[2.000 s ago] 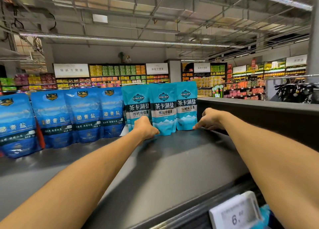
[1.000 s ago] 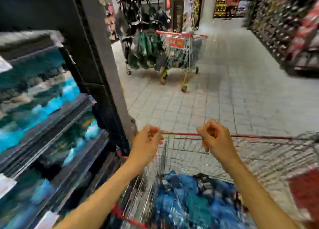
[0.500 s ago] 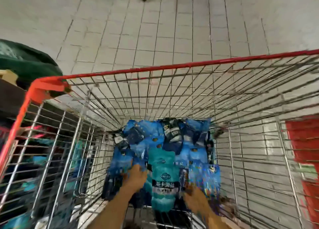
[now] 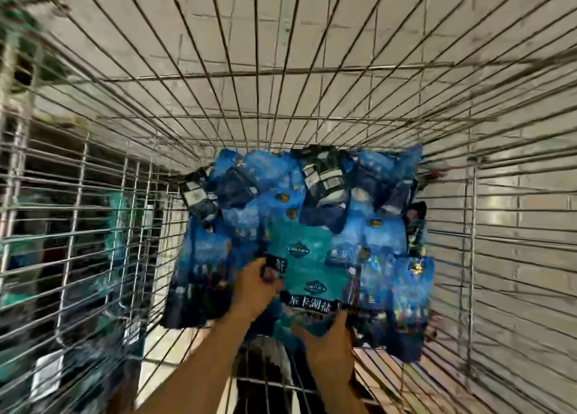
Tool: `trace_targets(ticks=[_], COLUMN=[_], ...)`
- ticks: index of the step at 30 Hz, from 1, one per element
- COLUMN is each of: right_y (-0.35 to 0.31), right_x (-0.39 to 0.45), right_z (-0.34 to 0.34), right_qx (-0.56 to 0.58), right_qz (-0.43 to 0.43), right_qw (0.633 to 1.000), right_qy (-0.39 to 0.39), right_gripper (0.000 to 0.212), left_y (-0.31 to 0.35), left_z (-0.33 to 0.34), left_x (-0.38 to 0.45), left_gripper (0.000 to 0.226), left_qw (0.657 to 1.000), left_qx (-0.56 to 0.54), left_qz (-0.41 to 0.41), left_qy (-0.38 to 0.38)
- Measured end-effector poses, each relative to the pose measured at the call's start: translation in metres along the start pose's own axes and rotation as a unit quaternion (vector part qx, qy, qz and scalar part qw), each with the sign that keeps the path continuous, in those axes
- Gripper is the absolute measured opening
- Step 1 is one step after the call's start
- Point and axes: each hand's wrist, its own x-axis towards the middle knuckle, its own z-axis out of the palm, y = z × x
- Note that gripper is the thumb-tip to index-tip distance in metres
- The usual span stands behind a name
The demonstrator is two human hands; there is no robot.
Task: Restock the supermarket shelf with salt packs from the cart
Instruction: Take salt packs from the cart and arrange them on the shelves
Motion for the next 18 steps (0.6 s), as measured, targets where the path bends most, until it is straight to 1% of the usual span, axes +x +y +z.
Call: trace_targets(ticks=[1,2,3,6,9,10,11,13,14,16,17,18], right_y=[-0.002,-0.005,-0.007,-0.006,0.001,0.002,0.002,0.001,0.000,-0.006,-0.013,-0.020], right_x=[-0.001,0.000,0.002,0.006,0.001,-0.003,-0.007,-0.019,-0.024,-0.033,-0.037,-0.041], right_z=[0.002,0.003,0.004,0.007,0.007,0.008,0.008,0.007,0.003,-0.012,-0.022,-0.032], right_qx=[0.009,0.012,0.014,-0.004,-0.070,-0.065,-0.032,0.067,0.094,0.110,0.117,0.126], right_qz=[0.003,0.015,0.030,0.050,0.042,0.026,0.004,-0.048,-0.076,-0.119,-0.127,-0.129], right_qw=[1.000,1.000,0.999,0.997,0.991,0.989,0.991,0.990,0.987,0.984,0.984,0.983], right_qy=[0.010,0.020,0.030,0.058,0.111,0.127,0.132,0.116,0.102,0.073,0.051,0.033], right_gripper=[0.101,0.102,0.101,0.087,0.077,0.073,0.065,0.048,0.039,0.017,0.011,0.011], left_y=[0.002,0.001,-0.002,-0.008,-0.010,-0.011,-0.011,-0.008,-0.006,-0.002,0.001,0.004], left_z=[0.002,0.004,0.007,0.012,0.018,0.021,0.022,0.019,0.015,0.001,-0.011,-0.024], left_x=[0.001,0.002,0.003,0.003,0.001,0.000,0.000,-0.004,-0.007,-0.011,-0.015,-0.019], left_gripper=[0.030,0.022,0.019,0.035,0.040,0.042,0.044,0.047,0.048,0.051,0.052,0.053], left_qw=[1.000,0.998,0.997,0.996,0.993,0.991,0.988,0.980,0.976,0.974,0.974,0.975], left_qx=[-0.027,-0.052,-0.072,-0.090,-0.109,-0.123,-0.143,-0.191,-0.209,-0.219,-0.218,-0.217], left_qz=[-0.007,-0.014,-0.018,0.004,0.016,0.020,0.018,0.001,-0.007,-0.023,-0.033,-0.039], left_qy=[-0.011,-0.019,-0.021,-0.014,-0.045,-0.056,-0.064,-0.065,-0.058,-0.047,-0.044,-0.041])
